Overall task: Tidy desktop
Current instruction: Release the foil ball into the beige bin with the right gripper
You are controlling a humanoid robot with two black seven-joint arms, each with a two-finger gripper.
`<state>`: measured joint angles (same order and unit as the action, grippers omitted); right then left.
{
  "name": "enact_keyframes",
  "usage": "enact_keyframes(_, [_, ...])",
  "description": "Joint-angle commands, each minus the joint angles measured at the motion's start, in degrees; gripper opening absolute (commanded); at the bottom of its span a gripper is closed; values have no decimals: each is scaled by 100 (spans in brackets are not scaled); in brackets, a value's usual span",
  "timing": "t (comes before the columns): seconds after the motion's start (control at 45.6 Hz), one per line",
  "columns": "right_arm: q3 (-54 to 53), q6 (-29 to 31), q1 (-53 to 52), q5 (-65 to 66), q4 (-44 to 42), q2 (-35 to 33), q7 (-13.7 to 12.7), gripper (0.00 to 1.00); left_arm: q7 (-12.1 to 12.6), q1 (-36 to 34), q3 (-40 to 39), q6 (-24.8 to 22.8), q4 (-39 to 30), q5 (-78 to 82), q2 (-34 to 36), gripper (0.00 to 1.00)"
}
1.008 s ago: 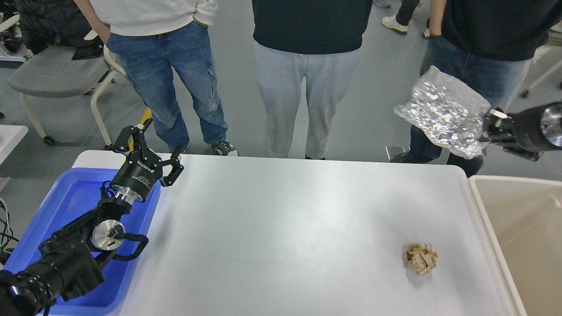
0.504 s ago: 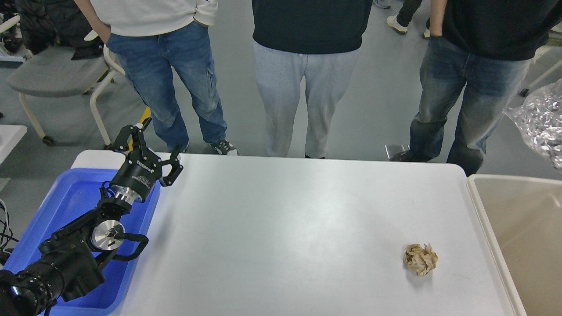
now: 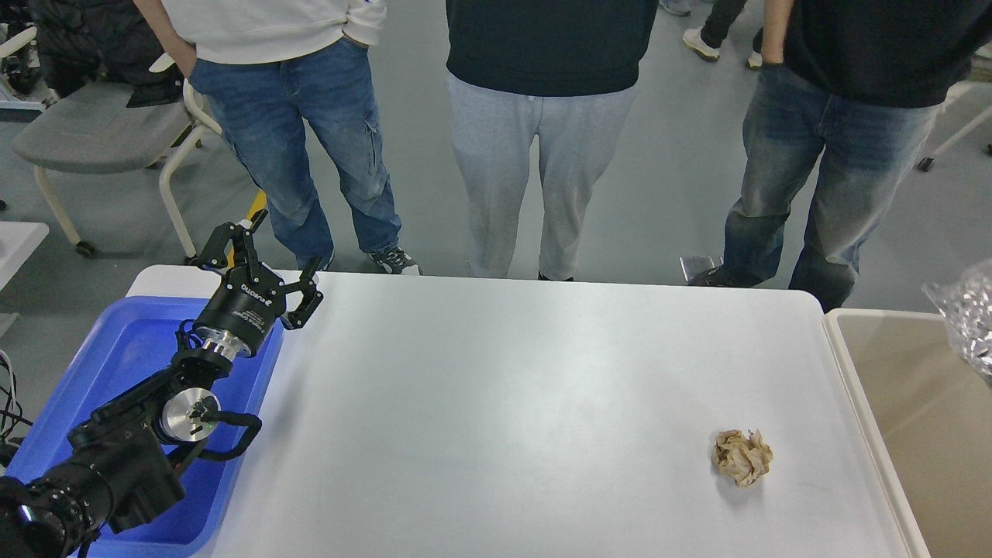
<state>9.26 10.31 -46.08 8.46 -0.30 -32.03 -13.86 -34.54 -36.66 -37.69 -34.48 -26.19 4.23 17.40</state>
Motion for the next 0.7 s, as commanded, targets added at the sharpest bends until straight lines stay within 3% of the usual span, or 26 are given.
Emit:
enact_keyframes(0.0, [-548, -11, 696, -2, -260, 214, 23, 0, 0, 1, -2, 3, 0, -1, 0, 100])
enact_keyframes(0.679, [-1576, -37, 1206, -90, -515, 741, 111, 0, 0, 1, 7, 3, 0, -1, 0, 100])
